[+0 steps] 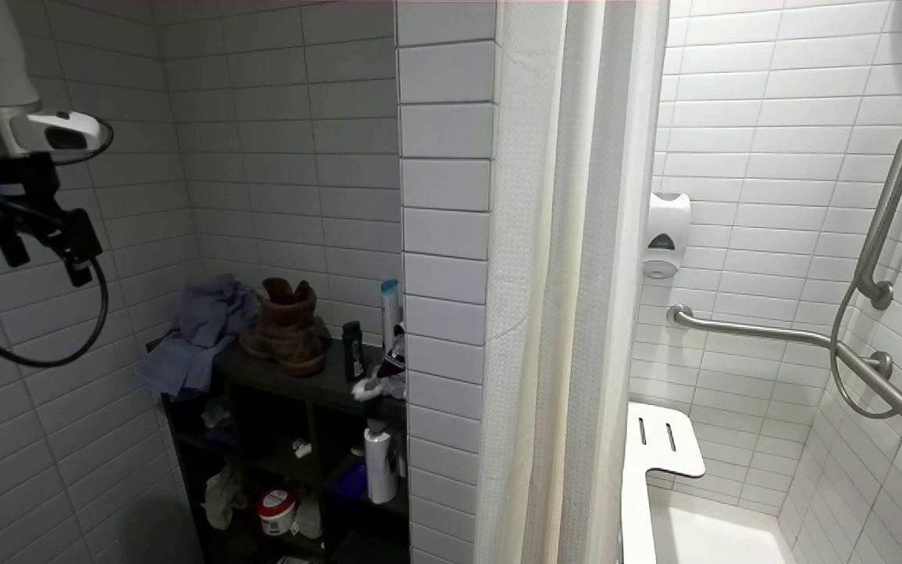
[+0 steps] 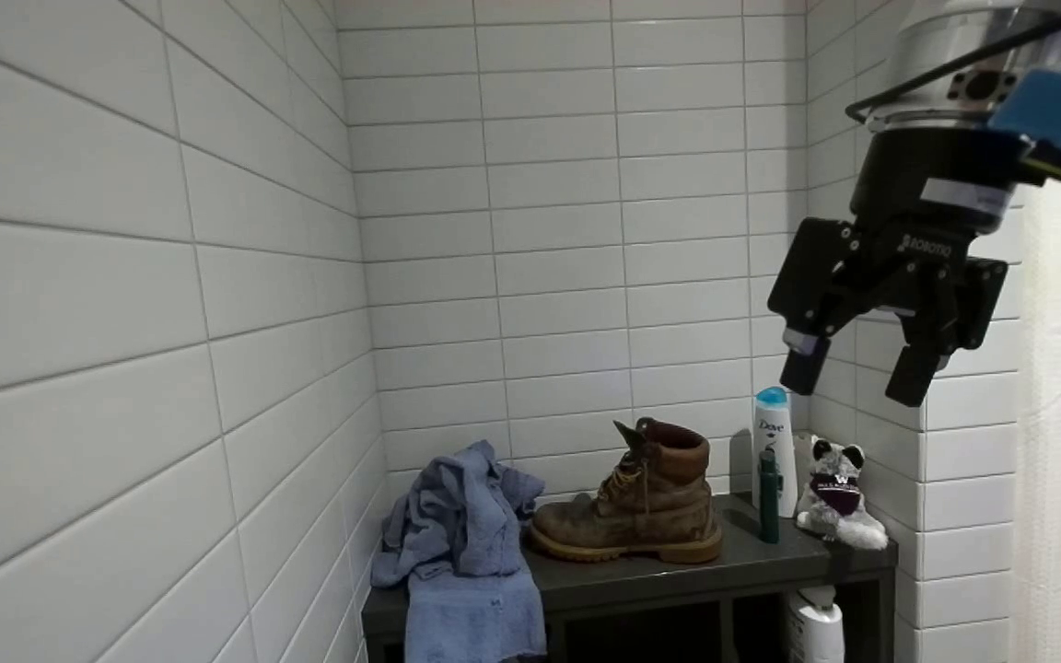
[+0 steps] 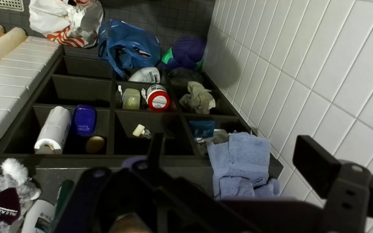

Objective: Put the dark green bottle in the brown shoe.

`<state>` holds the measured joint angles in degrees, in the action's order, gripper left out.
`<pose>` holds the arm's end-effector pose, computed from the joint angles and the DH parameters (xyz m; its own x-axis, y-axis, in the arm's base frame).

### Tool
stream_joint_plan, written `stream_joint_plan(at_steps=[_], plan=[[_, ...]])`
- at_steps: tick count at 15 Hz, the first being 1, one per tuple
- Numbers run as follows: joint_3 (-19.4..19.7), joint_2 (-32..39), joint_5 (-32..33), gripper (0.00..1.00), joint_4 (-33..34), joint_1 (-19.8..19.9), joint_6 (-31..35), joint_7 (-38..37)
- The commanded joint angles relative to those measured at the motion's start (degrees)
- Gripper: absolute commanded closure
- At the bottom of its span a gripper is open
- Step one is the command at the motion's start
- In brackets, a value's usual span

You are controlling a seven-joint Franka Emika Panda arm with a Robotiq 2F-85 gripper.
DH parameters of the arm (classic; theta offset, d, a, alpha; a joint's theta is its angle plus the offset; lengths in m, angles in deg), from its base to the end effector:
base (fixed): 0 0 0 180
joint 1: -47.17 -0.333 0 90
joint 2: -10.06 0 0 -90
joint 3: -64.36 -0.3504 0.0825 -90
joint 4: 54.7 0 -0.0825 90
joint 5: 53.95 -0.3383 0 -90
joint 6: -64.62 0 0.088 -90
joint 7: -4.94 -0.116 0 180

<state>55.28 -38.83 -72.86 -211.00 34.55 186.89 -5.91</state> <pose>0.2290 0.1173 0.5113 0.9795 -0.0145 0.2011 0.0341 -0.9711 -0.2360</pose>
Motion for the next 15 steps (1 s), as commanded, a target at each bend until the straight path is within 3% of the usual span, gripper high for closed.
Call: stream_joint_plan(at_steps=[1,9,15], plan=[[-0.2,0.0,-0.2,0.00,0.2,0.3,-0.3,0.2],[2.1,1.1,0.3,0.00,3.2,2.9,-1.0,0.5],[7.3,7.4,0.0,0.00,13.7,6.2,-3.9,2.3]])
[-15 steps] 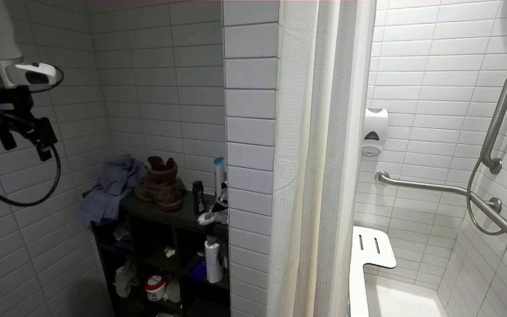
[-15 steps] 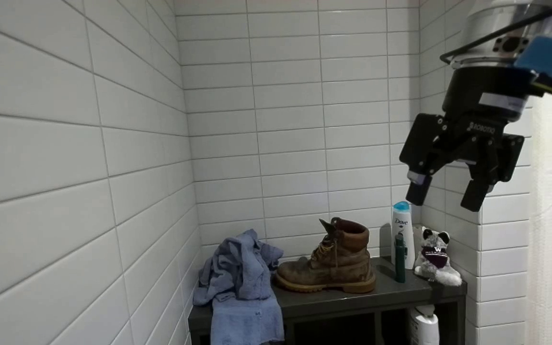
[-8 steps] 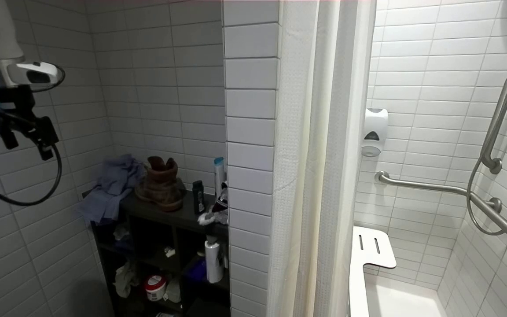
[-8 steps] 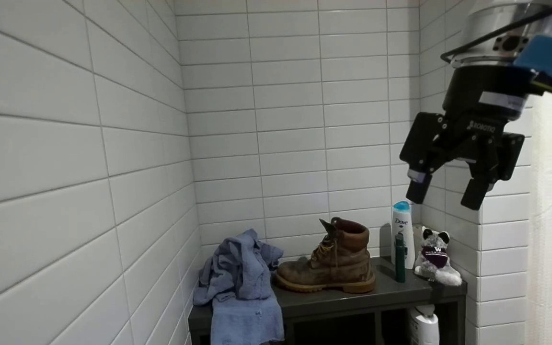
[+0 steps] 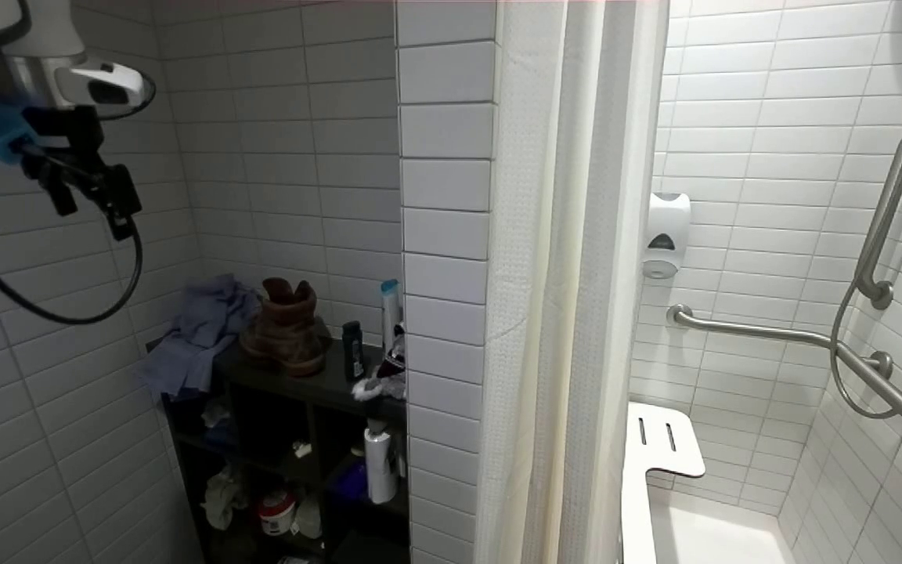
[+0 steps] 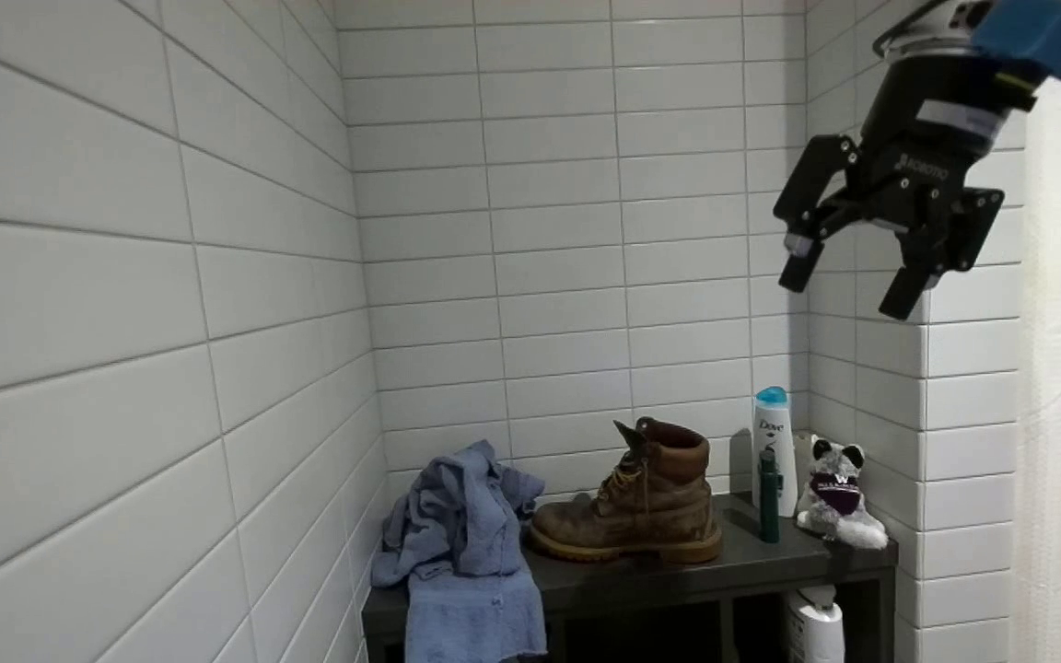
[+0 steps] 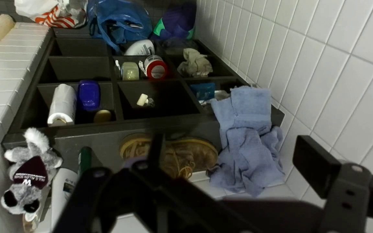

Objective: Put the dark green bottle in the brown shoe.

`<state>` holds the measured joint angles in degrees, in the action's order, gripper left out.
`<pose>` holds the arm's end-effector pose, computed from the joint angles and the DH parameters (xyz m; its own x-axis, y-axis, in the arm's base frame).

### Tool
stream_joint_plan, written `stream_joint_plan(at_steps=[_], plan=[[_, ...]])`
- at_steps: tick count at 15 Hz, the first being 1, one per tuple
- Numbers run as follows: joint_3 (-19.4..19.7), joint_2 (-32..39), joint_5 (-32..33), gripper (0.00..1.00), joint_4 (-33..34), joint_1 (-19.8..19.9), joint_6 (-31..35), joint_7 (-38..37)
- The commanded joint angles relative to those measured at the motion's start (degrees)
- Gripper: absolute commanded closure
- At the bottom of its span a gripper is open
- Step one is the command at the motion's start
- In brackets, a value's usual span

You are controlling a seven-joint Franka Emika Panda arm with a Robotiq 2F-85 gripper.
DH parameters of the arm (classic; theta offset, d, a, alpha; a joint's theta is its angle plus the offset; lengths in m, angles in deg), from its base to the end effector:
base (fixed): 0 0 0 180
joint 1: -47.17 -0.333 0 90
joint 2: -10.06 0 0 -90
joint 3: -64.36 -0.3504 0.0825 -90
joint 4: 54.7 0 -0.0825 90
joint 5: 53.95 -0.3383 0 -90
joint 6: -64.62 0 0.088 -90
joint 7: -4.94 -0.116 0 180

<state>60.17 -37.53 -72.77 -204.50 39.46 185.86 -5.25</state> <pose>0.2570 0.0779 0.5595 0.9558 -0.1465 0.2548 -0.0616 -0.9475 -0.3137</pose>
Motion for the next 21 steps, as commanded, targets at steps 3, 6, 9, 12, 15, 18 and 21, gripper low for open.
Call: stream_joint_plan(at_steps=[3,6,9,12,15,18,21], plan=[[2.9,11.5,0.1,0.00,13.8,2.2,-4.8,1.4],[2.8,16.7,0.2,0.00,20.0,2.7,-8.2,0.7],[2.6,21.7,-0.1,0.00,25.7,3.2,-12.3,-0.6],[2.4,25.1,-1.4,0.00,29.9,3.3,-15.1,-1.7],[2.6,28.0,-4.2,0.00,33.0,3.1,-15.7,-2.4],[2.2,30.2,-7.6,0.00,34.8,3.2,-13.9,-4.4],[-0.1,30.8,-6.8,0.00,34.3,4.3,-7.0,-13.3]])
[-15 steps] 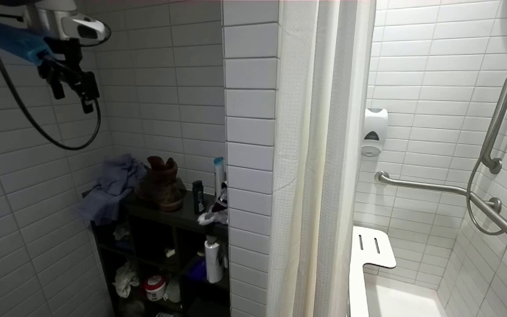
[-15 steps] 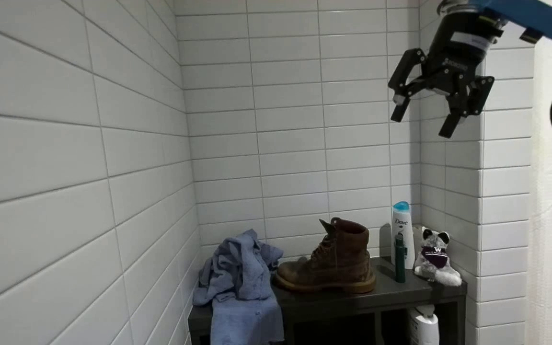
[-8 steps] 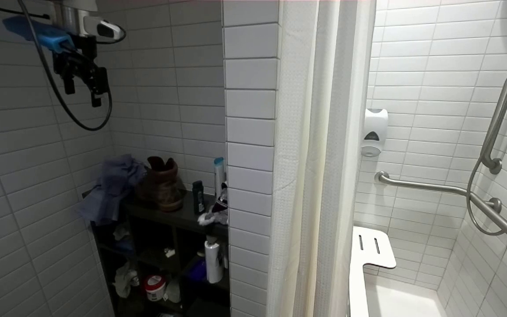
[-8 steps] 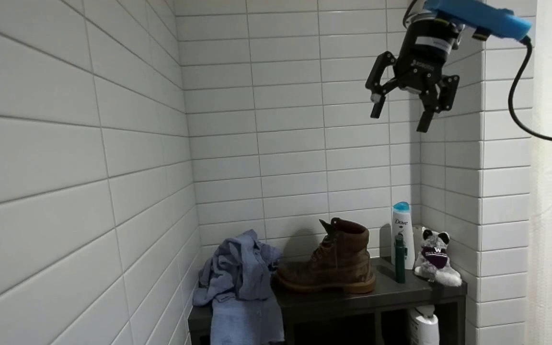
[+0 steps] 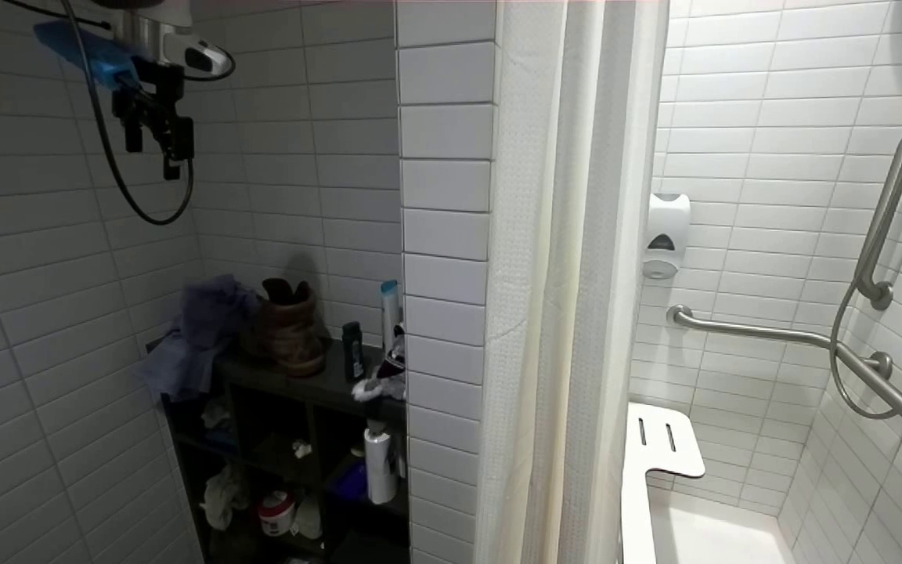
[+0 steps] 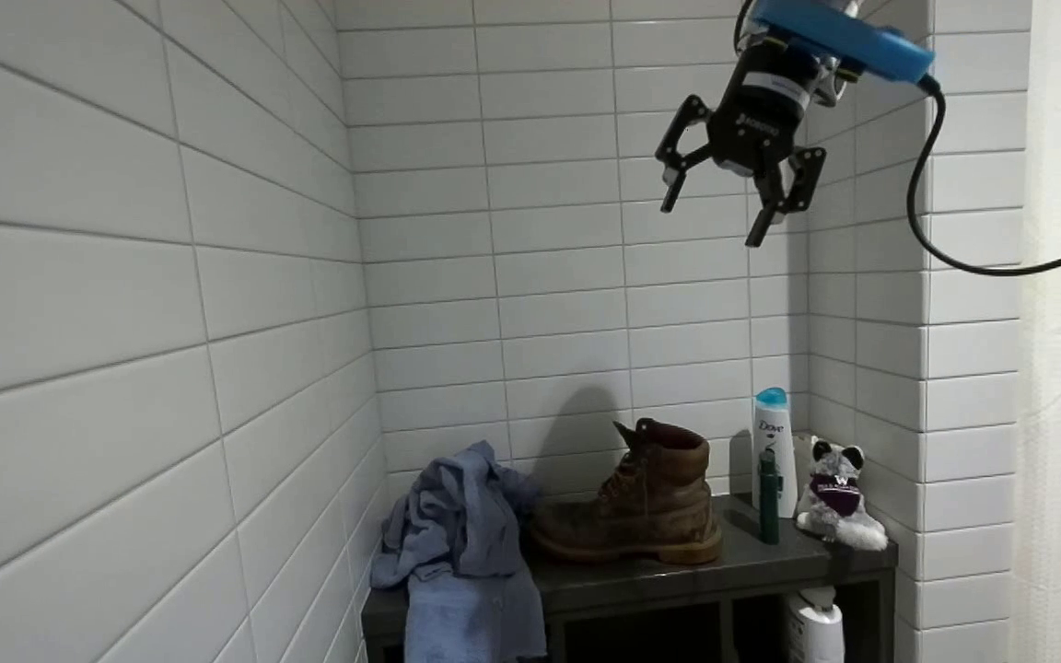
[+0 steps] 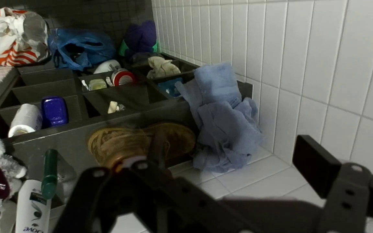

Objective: Put the dark green bottle in the brown shoe.

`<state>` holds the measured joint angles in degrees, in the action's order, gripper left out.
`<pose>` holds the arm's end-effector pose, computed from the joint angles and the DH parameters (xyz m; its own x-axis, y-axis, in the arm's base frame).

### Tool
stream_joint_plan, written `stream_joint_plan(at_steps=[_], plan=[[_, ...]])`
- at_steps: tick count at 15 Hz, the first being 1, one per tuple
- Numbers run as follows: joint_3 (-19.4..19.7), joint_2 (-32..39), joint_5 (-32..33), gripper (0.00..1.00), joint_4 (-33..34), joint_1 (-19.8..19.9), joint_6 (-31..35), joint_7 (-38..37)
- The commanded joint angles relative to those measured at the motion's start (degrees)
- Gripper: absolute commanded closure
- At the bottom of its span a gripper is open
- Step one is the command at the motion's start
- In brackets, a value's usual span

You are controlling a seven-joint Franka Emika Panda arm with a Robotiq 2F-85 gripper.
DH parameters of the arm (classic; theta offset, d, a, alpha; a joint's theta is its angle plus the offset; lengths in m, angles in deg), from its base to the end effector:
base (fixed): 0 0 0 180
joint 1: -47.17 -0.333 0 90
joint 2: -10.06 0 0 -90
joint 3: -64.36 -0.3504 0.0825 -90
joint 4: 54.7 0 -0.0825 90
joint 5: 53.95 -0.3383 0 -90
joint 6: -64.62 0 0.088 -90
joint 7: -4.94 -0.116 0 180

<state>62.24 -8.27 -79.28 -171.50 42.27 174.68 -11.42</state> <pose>0.4180 0.0882 0.6344 0.9584 -0.2816 0.0467 -0.2326 -0.8654 -0.4437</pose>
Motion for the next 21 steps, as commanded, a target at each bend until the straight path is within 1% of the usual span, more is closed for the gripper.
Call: stream_joint_plan(at_steps=[1,4,7,10,12,15,18,21], plan=[[-2.9,1.8,0.2,0.00,0.9,1.6,6.8,-10.5],[-5.6,2.0,3.0,0.00,-0.4,2.4,13.7,-20.9],[-8.3,2.4,9.1,0.00,-1.0,3.4,17.6,-33.1],[-10.1,2.6,16.5,0.00,-0.5,4.4,16.6,-46.2],[-10.2,2.7,19.2,0.00,0.2,4.7,14.7,-53.4],[-8.8,2.6,19.5,0.00,0.6,4.5,13.2,-58.8],[-6.7,2.4,18.3,0.00,0.9,5.1,12.9,-60.6],[-4.6,2.8,17.4,0.00,2.2,5.6,13.0,-60.7]])
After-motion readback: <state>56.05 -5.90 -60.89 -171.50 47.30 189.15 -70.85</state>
